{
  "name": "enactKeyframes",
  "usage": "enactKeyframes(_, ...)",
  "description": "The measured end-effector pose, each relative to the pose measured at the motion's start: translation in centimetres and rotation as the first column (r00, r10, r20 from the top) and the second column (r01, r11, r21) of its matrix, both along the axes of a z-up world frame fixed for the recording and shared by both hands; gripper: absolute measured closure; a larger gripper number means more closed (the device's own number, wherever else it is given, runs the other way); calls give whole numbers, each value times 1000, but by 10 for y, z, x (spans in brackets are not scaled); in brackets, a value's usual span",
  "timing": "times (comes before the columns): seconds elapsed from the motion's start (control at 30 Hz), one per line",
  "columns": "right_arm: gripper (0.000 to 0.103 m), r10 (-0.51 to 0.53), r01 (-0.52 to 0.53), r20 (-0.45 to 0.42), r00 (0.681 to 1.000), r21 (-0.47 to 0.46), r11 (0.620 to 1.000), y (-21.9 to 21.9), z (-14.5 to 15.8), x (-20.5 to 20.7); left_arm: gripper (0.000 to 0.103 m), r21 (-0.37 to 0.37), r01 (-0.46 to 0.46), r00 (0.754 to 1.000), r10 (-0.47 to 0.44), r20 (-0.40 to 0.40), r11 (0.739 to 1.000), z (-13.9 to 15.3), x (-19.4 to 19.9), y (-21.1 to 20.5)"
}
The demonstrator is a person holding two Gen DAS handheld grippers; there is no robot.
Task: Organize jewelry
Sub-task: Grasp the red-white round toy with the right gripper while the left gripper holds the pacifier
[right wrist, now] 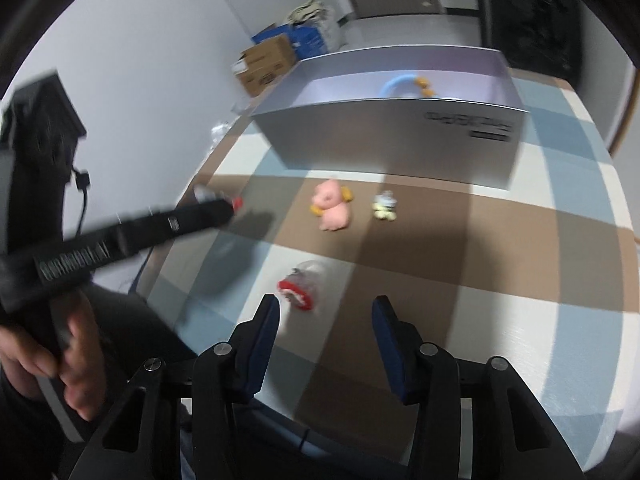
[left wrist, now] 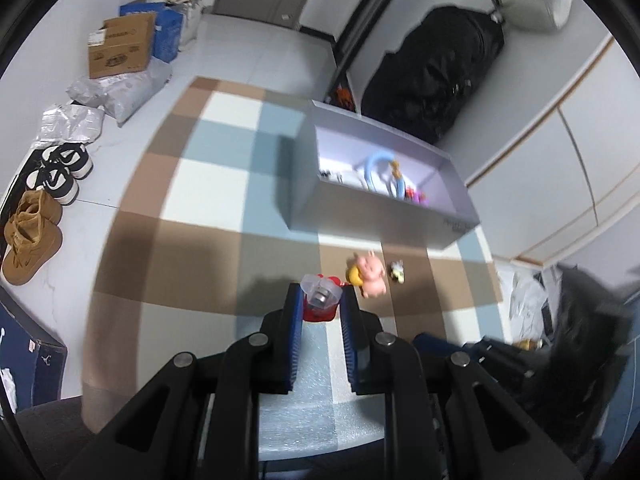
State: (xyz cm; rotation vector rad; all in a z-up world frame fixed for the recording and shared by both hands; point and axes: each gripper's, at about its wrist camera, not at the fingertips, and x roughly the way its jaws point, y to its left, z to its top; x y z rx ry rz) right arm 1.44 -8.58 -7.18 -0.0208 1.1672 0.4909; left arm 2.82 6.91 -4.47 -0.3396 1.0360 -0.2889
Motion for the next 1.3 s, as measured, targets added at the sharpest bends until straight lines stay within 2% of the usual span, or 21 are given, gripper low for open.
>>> enactKeyframes(0.13,62,39,-39,21,999,-30,999,13,-1,-2,90,-7,-35,999,36,32,999,5,1,6)
enactKeyframes(0.27,63,60,-58,41,997,-65,996,25,-3,-3,90,-22,-47,998,48,41,999,5,3,8)
enactKeyframes(0.5,74,55,-48,65,996,-103,993,35,-6,3,90,-29,-51,998,52,45,998,6,2,13)
enactKeyframes(0.57,80,52,-43,70,996,-115,992,37,-7,4,90,-27,-50,998,52,45,998,6,2,13)
enactKeyframes(0.73,82,50,-38,84,995,-130,991,41,-11,8,90,-28,-57,997,58,46,998,8,2,15)
enactKeyframes(0.93,83,19,-11,82,996,-95,995,35,-7,12,90,-27,-61,996,63,63,998,10,1,14)
enactKeyframes(1.3,83,-20,25,152,988,-31,999,20,28,17,90,-29,-82,992,85,94,996,20,8,3)
